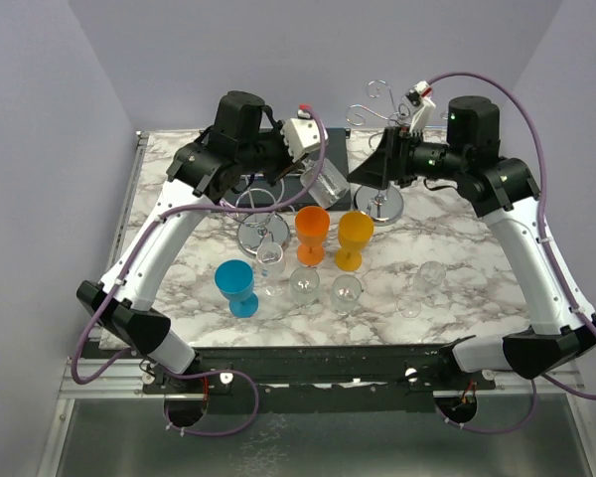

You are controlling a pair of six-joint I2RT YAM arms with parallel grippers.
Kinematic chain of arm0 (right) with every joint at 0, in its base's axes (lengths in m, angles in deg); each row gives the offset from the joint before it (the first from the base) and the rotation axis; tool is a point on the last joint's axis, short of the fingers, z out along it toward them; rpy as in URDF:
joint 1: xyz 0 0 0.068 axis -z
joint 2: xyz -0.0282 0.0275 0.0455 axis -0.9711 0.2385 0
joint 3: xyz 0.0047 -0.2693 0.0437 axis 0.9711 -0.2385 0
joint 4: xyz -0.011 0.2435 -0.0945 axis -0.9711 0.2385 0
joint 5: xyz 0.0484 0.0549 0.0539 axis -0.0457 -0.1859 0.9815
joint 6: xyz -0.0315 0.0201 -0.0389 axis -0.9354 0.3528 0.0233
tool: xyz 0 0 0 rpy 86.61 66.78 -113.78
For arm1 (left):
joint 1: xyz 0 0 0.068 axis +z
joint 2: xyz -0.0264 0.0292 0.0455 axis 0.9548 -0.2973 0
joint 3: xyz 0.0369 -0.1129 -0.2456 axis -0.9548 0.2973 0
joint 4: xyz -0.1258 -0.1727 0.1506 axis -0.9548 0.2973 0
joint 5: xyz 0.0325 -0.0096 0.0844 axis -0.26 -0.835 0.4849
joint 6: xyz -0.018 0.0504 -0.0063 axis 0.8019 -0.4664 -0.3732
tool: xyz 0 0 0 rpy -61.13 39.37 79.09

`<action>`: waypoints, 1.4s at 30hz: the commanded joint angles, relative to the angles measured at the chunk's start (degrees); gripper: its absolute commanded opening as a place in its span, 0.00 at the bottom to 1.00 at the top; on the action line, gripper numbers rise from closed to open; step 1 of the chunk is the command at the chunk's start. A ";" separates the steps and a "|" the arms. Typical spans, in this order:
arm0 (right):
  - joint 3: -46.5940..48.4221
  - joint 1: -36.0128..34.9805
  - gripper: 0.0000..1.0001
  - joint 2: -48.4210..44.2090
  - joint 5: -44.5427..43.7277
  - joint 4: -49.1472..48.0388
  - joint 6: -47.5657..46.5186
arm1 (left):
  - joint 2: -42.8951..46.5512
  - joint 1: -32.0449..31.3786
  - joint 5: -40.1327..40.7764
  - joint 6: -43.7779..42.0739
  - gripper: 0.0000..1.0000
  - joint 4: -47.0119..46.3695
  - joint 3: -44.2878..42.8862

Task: Place the wine glass upside down on the wine glass rack
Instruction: Turn the wine glass upside down at the wine rack.

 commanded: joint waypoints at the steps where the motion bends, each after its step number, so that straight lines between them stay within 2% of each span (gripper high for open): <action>1: 5.68 -0.09 0.82 -0.70 1.87 1.59 -2.80 | 5.42 -1.44 -2.18 -15.31 0.00 2.06 3.03; 3: 7.48 -0.07 1.00 -0.07 3.01 2.10 -3.23 | 7.20 -1.37 -2.81 -18.75 0.00 1.65 4.38; 6: 9.54 -0.09 1.00 1.69 6.19 1.53 -3.14 | 10.46 -1.76 -4.41 -24.47 0.00 -1.04 7.35; 10: 7.07 -0.52 1.00 2.06 12.30 -3.65 -2.09 | 15.53 -2.47 -5.10 -29.52 0.00 -9.02 13.25; 19: 0.70 -7.19 1.00 1.43 9.15 -13.88 -3.62 | 18.90 -4.68 -2.77 -34.63 0.00 -21.08 17.84; 26: -7.18 -7.96 1.00 -1.53 10.00 -25.48 -2.66 | 18.68 -5.74 -1.28 -39.42 0.00 -22.55 17.81; 42: -14.23 -13.99 1.00 0.28 7.54 -34.29 -5.39 | 18.89 -6.38 -1.07 -41.50 0.00 -26.50 18.27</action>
